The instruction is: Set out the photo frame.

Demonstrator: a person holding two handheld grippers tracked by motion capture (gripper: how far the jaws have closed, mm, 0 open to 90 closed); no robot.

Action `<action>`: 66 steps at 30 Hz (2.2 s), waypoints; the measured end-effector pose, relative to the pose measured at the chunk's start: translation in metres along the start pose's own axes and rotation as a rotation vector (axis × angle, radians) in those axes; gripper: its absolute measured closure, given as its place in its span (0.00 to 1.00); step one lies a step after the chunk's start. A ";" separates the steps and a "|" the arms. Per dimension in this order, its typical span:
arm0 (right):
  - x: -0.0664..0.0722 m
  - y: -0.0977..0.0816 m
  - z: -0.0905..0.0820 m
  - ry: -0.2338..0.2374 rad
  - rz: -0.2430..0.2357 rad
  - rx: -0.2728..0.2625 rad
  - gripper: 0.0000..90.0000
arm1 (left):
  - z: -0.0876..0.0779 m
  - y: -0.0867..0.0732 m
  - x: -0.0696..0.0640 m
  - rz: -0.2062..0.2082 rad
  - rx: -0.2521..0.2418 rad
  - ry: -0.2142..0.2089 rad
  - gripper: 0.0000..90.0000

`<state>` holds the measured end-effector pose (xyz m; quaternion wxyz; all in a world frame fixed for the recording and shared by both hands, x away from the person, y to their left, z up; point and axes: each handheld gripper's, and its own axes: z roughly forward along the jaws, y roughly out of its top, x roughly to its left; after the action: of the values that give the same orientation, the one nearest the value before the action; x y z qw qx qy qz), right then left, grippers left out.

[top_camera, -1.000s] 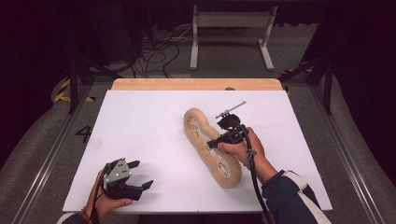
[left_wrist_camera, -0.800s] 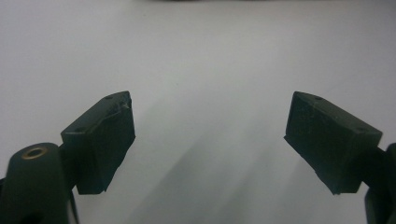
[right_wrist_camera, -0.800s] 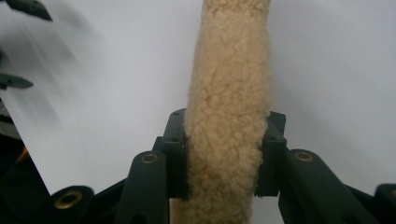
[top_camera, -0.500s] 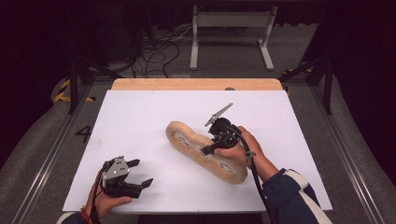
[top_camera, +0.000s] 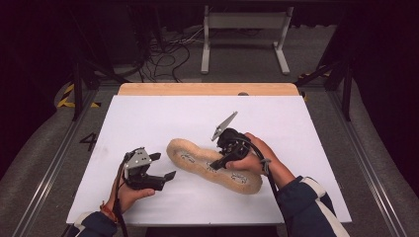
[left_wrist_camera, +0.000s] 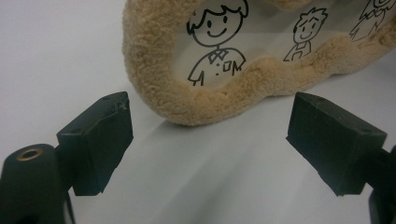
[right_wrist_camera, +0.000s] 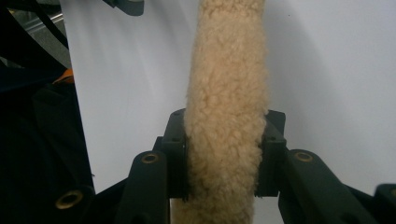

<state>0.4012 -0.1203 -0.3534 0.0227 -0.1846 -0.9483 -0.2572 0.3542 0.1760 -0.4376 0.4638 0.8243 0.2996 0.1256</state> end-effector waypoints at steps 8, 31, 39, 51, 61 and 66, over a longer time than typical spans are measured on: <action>-0.004 -0.008 -0.003 -0.032 0.018 -0.036 0.63 | 0.026 0.012 0.007 0.014 0.016 -0.015 0.16; 0.009 -0.056 -0.026 -0.202 0.112 -0.287 0.51 | 0.047 0.021 0.034 -0.001 0.085 -0.007 0.64; 0.025 -0.105 -0.039 -0.316 0.184 -0.438 0.47 | 0.041 0.019 0.028 0.002 0.101 0.003 0.64; 0.039 -0.152 -0.018 -0.388 0.282 -0.494 0.62 | 0.033 0.013 0.022 -0.006 0.102 0.013 0.63; 0.032 -0.159 -0.004 -0.393 0.343 -0.510 0.62 | 0.028 0.007 0.017 -0.011 0.088 0.024 0.63; 0.028 -0.158 0.006 -0.367 0.333 -0.468 0.65 | 0.026 0.005 0.013 -0.018 0.080 0.040 0.63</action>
<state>0.3187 -0.2338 -0.4306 -0.1498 -0.3806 -0.8085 -0.4231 0.3791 0.1635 -0.4483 0.4253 0.8369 0.3208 0.1258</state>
